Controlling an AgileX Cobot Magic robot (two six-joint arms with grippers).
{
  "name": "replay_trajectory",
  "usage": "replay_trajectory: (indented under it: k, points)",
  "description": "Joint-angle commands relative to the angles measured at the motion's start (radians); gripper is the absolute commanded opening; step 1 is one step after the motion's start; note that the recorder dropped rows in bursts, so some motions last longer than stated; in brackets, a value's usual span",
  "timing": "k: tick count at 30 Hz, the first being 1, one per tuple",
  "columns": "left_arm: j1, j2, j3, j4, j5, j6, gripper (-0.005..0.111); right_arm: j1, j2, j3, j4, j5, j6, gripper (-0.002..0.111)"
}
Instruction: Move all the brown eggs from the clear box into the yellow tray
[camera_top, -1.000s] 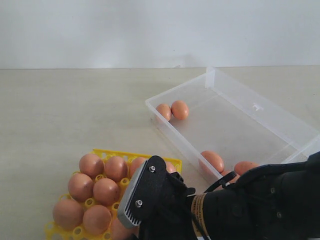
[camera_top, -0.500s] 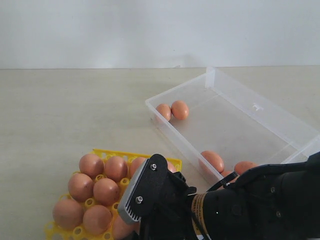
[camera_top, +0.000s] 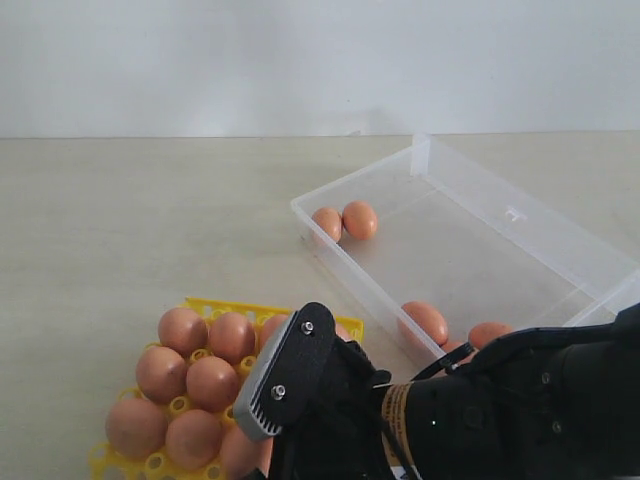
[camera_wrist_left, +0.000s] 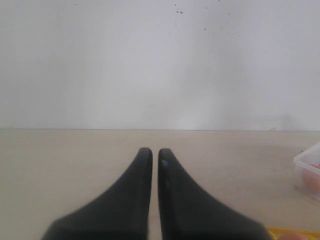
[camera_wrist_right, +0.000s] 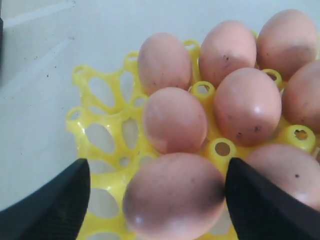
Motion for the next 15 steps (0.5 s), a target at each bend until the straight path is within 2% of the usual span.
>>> replay_trajectory:
  k: [1,5,15]
  points:
    - [0.001,-0.004,-0.003,-0.003,-0.003,-0.007,0.004,0.002,-0.005,-0.019,0.008,-0.015,0.0,0.066]
    - [0.001,-0.004,-0.003,-0.003,-0.004,-0.007,0.004,0.002,-0.018,-0.045,0.019,0.0,0.003,0.066]
    - [0.001,-0.004,-0.003,-0.003,-0.003,-0.007,0.004,0.0,-0.22,-0.218,0.151,0.296,-0.126,0.064]
